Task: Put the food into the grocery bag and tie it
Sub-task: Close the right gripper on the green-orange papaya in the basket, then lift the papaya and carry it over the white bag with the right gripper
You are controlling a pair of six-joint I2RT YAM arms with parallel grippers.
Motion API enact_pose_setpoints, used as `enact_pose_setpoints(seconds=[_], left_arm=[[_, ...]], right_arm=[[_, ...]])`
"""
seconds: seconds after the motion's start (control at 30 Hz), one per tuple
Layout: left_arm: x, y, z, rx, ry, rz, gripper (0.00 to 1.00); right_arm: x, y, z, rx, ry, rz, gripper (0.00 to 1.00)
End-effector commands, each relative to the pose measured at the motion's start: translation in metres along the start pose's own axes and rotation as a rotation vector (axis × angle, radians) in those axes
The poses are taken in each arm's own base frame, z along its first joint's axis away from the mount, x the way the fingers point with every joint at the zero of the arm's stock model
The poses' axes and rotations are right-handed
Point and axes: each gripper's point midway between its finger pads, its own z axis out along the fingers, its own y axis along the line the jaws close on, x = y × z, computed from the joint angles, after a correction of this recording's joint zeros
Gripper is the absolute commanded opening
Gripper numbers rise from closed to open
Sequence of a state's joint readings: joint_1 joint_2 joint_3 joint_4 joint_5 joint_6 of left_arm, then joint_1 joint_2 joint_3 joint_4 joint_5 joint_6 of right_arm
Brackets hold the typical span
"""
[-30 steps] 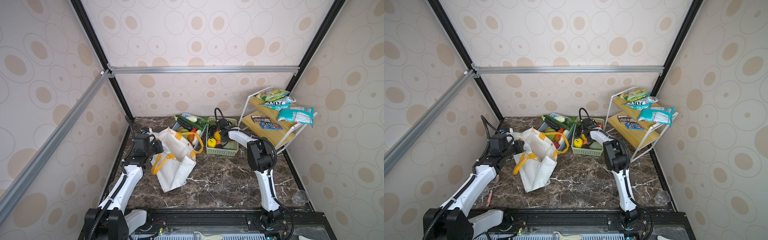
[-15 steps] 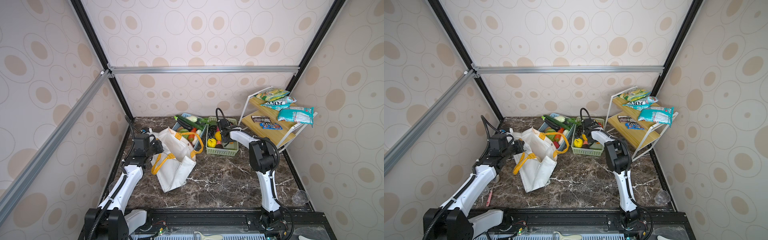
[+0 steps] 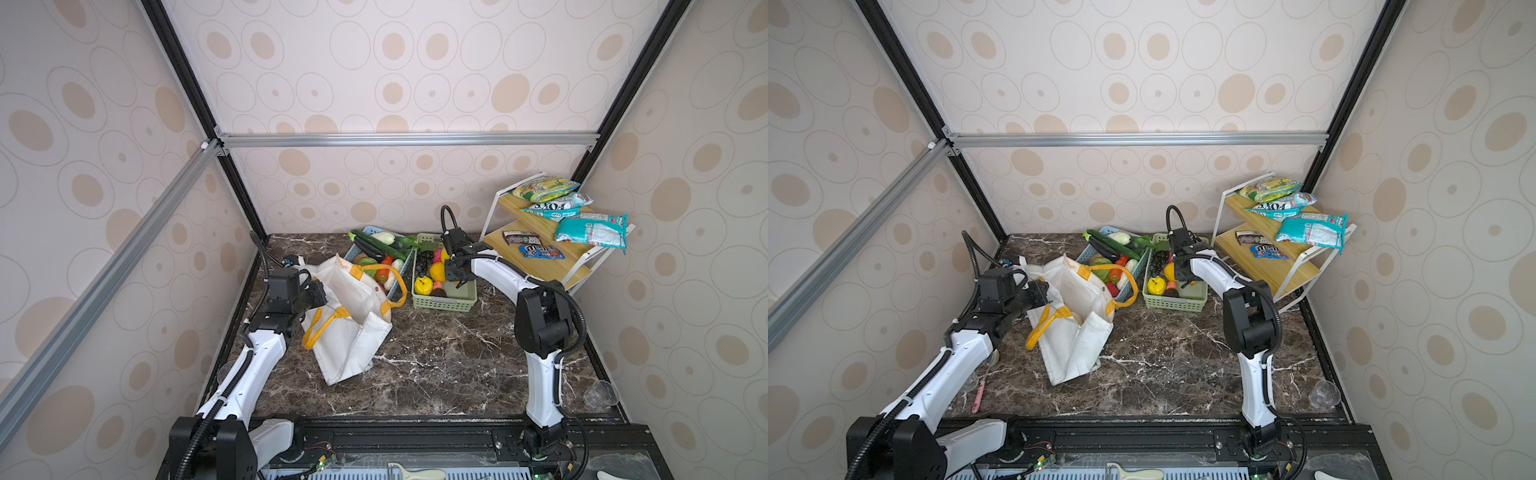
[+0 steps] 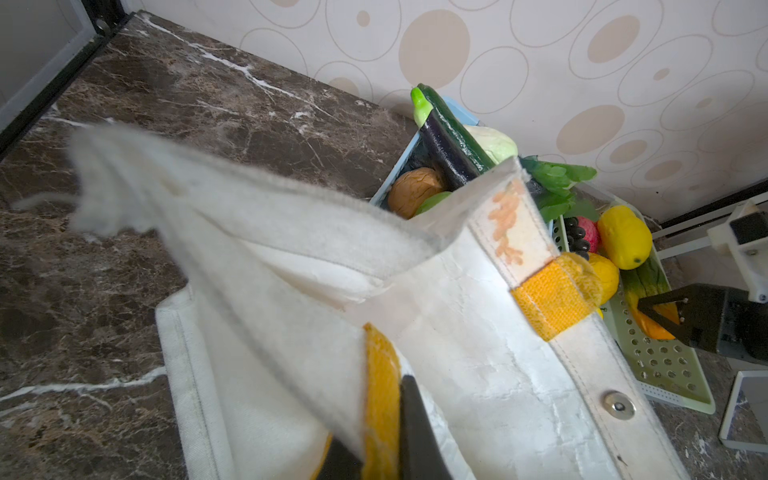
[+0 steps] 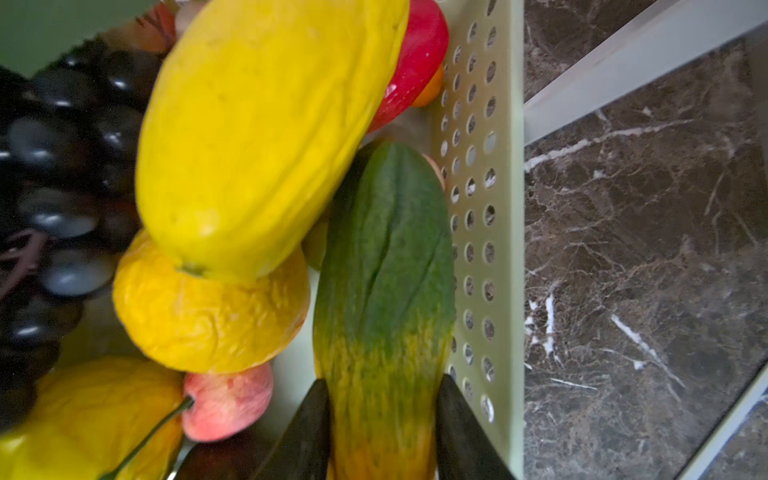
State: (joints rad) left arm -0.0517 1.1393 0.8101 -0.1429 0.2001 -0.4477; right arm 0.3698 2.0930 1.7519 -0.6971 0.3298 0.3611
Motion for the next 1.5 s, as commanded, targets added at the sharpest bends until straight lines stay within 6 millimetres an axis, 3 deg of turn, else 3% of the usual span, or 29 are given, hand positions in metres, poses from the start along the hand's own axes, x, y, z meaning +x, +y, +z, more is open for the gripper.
enact_pose_setpoints(seconds=[0.0,0.6,0.87,1.17,1.47], left_arm=[[-0.022,-0.007,-0.009,0.029,-0.083,0.019,0.0],[-0.023,-0.011,-0.013,0.046,-0.09,0.014,0.0],[-0.023,-0.011,-0.014,0.048,-0.09,0.016,0.0],[-0.022,-0.011,-0.014,0.049,-0.087,0.018,0.0],[-0.022,-0.011,-0.016,0.049,-0.092,0.018,0.0]], right_arm=[[0.011,0.0,-0.019,-0.054,0.043,0.033,0.38],[0.004,-0.001,-0.08,-0.19,-0.02,0.095,0.38],[-0.004,0.013,-0.112,-0.324,-0.07,0.115,0.38],[-0.012,0.045,-0.159,-0.473,-0.158,0.085,0.38],[-0.001,0.113,-0.219,-0.686,-0.238,-0.029,0.38]])
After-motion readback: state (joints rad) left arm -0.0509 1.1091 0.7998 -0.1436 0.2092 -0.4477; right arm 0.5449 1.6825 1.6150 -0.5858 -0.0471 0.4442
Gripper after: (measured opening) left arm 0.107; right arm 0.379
